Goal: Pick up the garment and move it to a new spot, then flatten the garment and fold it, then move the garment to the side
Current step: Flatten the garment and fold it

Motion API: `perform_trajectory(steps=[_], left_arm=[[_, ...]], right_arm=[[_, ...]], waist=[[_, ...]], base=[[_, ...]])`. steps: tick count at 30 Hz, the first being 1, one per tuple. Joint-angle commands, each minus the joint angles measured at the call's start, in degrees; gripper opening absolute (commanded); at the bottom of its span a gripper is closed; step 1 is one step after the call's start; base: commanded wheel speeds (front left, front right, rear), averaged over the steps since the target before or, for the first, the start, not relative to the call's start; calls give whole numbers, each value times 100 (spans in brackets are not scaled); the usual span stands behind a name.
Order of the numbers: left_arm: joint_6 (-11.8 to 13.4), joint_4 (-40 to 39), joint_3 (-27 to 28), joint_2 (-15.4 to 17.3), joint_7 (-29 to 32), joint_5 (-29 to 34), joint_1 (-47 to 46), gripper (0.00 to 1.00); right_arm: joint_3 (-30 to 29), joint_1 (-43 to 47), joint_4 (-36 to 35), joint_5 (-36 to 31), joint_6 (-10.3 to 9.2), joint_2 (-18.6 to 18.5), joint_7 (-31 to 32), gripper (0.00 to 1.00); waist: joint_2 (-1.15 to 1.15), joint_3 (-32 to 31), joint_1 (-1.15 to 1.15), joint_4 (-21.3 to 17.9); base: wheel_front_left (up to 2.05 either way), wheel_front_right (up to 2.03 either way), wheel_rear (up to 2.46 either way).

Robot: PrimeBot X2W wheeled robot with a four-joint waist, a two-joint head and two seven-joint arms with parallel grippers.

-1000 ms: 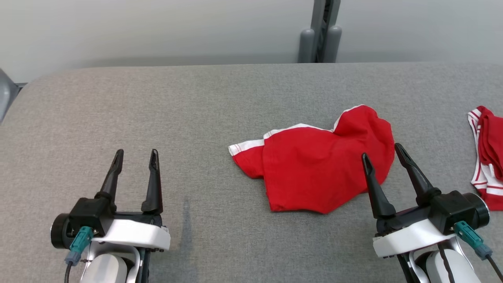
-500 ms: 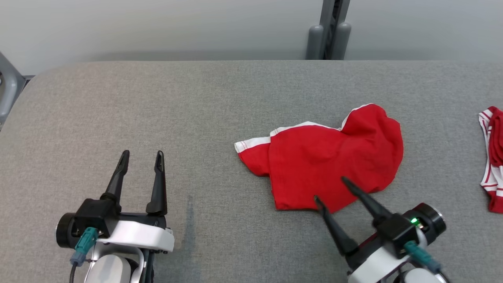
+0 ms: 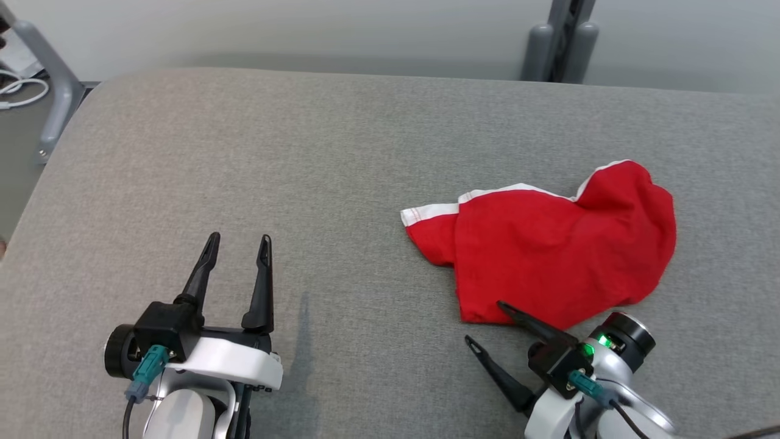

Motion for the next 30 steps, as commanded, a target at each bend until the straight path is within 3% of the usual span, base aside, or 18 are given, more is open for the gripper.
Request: perform_trajectory(steps=[1, 11, 12, 13, 14, 21, 30], left_arm=[[-46, 33, -9, 14, -8, 12, -82, 100], [-31, 96, -104, -3, -8, -74, -115, 100], [-20, 101, -128, -2, -8, -95, -105, 100], [-7, 103, -144, -2, -8, -98, -92, 100], [-3, 105, -163, -3, -8, -117, -81, 100], [46, 139, -211, -3, -8, -136, -11, 100], [68, 102, -235, -2, -8, -341, 52, 100]], right_arm=[[1, -153, 213, -120, -1, -21, -6, 100], [-124, -383, 1041, -211, -1, 197, -45, 98], [-151, -416, 1112, -209, -1, 207, -58, 41], [-176, -436, 1169, -227, -1, 224, -64, 6], [-197, -433, 1226, -242, -1, 256, -78, 0], [-316, -516, 1377, -177, -1, 465, -216, 0], [-149, -1063, 965, 358, -1, 690, -227, 0]], waist=[[0, 62, 0, 137], [0, 94, 0, 426], [0, 91, 0, 445], [0, 86, 0, 457], [0, 82, 0, 468], [0, -40, 0, 450], [0, -241, 0, 382]], base=[[0, 0, 0], [0, 0, 0], [0, 0, 0], [0, 0, 0], [0, 0, 0], [0, 0, 0], [0, 0, 0]])
